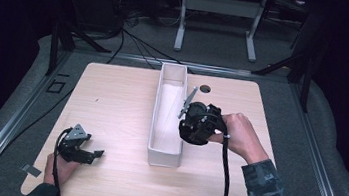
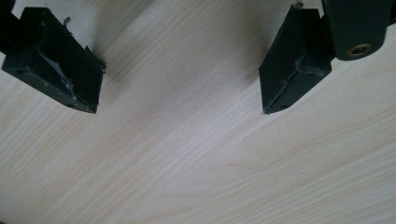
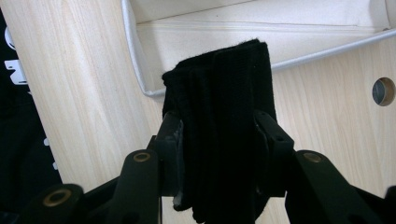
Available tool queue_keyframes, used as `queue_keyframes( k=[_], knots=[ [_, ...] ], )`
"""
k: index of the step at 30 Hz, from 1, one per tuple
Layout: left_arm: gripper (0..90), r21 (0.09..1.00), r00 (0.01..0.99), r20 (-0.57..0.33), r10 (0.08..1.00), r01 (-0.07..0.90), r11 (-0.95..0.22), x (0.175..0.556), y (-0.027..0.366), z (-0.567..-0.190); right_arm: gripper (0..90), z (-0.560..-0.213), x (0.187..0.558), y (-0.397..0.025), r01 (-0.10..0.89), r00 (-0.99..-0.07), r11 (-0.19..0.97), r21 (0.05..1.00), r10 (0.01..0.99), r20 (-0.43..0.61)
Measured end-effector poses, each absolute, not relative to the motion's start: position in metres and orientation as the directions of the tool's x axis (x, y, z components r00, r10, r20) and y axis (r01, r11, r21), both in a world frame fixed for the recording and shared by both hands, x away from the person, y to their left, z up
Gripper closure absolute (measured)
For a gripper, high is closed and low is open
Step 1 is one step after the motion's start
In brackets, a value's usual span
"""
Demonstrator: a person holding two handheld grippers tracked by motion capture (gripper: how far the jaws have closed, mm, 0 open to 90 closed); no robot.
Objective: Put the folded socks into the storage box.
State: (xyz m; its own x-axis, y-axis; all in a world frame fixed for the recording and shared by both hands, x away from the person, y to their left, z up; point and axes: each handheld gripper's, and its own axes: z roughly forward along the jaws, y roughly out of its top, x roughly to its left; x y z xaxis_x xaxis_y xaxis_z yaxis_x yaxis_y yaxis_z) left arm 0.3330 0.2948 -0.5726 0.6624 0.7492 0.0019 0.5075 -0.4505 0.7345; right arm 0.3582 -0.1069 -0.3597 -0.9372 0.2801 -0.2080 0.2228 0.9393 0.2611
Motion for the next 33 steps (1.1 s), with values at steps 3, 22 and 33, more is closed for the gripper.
queue_keyframes(
  k=[3,22,33],
  knots=[
    [13.3,0.735,0.662,0.001,0.750,0.508,-0.449,0.333,0.295,-0.573,59.7,-0.360,0.359,-0.103,0.218,-0.940,0.940,0.261,0.274,-0.203],
    [13.3,0.735,0.662,0.000,0.749,0.508,-0.449,0.333,0.295,-0.573,59.7,-0.362,0.365,-0.069,0.168,-0.956,0.948,0.271,0.223,-0.188],
    [13.3,0.735,0.663,0.002,0.749,0.508,-0.450,0.333,0.295,-0.573,59.7,-0.373,0.369,-0.051,0.162,-0.964,0.947,0.276,0.211,-0.159]
  ],
)
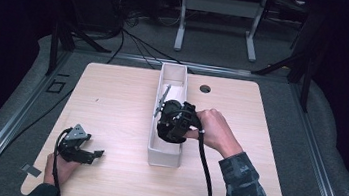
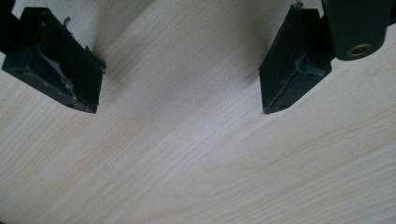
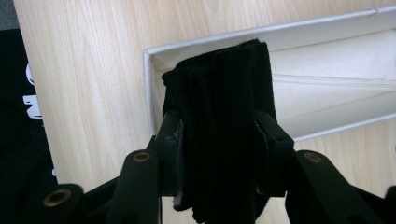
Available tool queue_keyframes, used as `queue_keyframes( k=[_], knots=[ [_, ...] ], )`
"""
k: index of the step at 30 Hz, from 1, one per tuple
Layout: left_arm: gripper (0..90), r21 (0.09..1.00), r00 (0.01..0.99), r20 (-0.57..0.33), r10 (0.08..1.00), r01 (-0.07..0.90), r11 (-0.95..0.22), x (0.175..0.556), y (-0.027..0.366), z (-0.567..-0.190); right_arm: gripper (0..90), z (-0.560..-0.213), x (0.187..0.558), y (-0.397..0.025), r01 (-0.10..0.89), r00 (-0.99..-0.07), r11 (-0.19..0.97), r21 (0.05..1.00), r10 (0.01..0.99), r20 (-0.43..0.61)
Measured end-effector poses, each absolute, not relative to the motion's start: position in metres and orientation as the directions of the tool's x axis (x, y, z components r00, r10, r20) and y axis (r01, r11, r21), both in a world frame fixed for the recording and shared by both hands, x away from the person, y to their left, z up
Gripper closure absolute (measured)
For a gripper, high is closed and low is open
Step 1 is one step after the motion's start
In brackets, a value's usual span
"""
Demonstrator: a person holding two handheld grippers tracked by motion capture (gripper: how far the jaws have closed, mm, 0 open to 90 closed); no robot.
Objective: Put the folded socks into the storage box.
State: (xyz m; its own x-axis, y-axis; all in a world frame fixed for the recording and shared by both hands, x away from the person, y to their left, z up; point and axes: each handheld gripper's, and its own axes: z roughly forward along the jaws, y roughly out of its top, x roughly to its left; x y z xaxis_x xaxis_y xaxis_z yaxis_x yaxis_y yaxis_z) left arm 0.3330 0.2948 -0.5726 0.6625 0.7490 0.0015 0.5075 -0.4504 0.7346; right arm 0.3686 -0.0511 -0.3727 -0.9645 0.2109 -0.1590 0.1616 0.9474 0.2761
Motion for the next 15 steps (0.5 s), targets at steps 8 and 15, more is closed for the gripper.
queue_keyframes(
  k=[8,15],
  knots=[
    [13.3,0.734,0.663,0.002,0.749,0.507,-0.451,0.333,0.295,-0.573,59.7,-0.380,0.373,-0.044,0.168,-0.968,0.945,0.279,0.211,-0.134],
    [13.3,0.735,0.663,0.002,0.749,0.507,-0.451,0.333,0.295,-0.573,59.7,-0.394,0.376,-0.037,0.179,-0.972,0.947,0.268,0.213,-0.103]
  ],
)
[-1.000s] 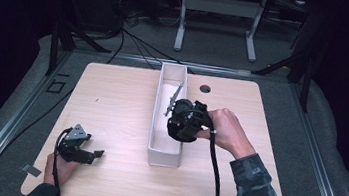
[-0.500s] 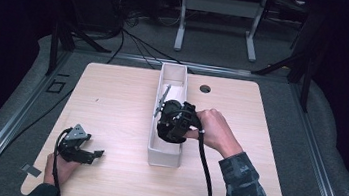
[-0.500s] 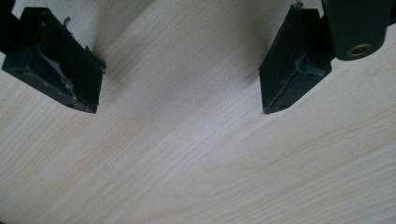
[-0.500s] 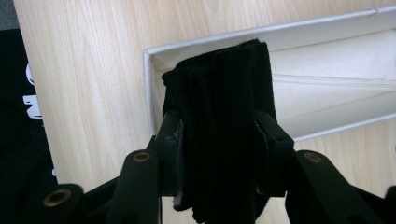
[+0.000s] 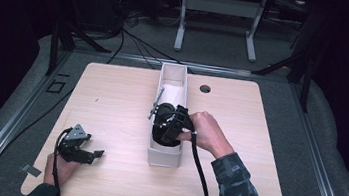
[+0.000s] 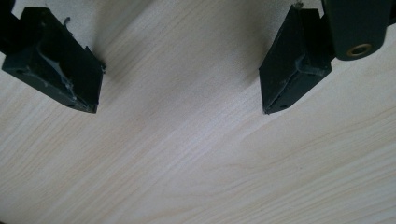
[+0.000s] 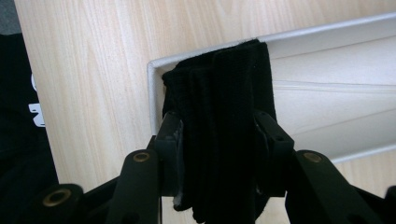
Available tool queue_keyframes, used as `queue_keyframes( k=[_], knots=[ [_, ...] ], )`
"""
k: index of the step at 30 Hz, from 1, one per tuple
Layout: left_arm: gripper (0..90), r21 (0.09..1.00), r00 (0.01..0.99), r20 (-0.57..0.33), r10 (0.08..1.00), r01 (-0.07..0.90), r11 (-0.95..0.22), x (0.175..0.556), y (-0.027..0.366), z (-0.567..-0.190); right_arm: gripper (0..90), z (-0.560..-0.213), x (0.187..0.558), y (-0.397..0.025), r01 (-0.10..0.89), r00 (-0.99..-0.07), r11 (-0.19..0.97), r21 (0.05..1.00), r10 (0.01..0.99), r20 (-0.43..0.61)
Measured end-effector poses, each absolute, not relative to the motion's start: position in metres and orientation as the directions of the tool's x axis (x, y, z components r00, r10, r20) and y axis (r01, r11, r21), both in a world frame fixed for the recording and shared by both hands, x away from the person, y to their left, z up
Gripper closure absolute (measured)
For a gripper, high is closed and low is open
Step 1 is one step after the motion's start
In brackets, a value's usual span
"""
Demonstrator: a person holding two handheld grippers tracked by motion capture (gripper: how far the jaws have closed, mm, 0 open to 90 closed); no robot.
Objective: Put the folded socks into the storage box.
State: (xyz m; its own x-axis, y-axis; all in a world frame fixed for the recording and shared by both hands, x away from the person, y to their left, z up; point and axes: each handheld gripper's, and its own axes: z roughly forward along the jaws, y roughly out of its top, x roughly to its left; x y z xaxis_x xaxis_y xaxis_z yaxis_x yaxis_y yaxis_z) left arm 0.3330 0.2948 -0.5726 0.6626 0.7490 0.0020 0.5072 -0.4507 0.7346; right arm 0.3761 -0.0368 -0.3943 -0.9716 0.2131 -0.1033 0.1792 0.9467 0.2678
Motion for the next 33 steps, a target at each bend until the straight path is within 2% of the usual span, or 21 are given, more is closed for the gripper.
queue_keyframes(
  k=[24,33],
  knots=[
    [13.4,0.735,0.661,0.001,0.750,0.508,-0.449,0.333,0.295,-0.573,59.2,-0.429,0.388,-0.026,0.237,-0.968,0.950,0.205,0.248,-0.027],
    [13.4,0.733,0.664,0.003,0.747,0.507,-0.453,0.334,0.295,-0.573,58.6,-0.434,0.390,-0.025,0.261,-0.964,0.943,0.207,0.267,-0.002]
  ],
)
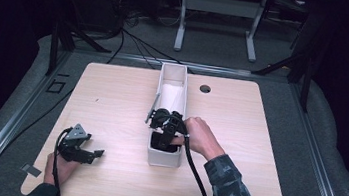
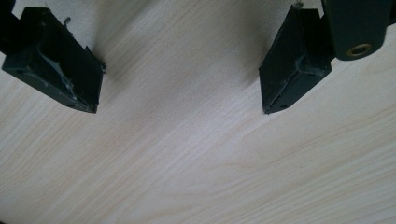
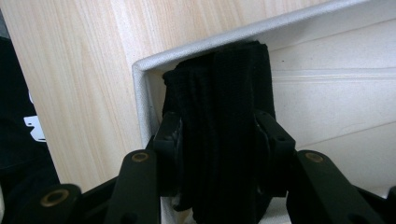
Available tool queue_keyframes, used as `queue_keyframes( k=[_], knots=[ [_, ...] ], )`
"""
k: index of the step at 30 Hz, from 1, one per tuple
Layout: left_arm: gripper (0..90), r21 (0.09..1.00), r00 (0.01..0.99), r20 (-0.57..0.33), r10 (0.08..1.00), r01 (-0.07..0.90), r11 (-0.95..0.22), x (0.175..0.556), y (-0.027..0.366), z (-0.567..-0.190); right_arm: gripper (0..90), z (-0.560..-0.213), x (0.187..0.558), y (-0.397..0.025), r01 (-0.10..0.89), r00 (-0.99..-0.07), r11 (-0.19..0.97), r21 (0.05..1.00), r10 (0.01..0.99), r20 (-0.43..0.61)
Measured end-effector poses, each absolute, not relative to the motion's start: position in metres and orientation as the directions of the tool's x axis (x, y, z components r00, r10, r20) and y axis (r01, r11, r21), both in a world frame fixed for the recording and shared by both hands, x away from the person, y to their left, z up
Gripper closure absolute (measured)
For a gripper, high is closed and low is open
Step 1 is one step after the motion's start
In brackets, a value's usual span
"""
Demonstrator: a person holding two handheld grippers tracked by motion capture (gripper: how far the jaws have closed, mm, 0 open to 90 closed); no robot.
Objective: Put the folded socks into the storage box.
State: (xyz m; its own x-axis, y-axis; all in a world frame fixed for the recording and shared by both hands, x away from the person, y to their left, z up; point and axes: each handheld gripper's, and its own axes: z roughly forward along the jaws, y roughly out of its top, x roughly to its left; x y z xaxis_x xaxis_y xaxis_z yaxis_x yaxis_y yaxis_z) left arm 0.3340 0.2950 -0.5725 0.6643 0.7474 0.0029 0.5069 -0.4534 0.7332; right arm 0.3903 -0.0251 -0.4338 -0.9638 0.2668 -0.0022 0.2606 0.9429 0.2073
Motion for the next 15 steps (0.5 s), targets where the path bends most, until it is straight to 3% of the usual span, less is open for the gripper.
queue_keyframes(
  k=[15],
  knots=[
    [13.4,0.733,0.664,0.004,0.748,0.507,-0.454,0.334,0.295,-0.572,30.5,-0.422,0.387,-0.037,0.292,-0.955,0.912,0.287,0.296,0.030]
  ],
)
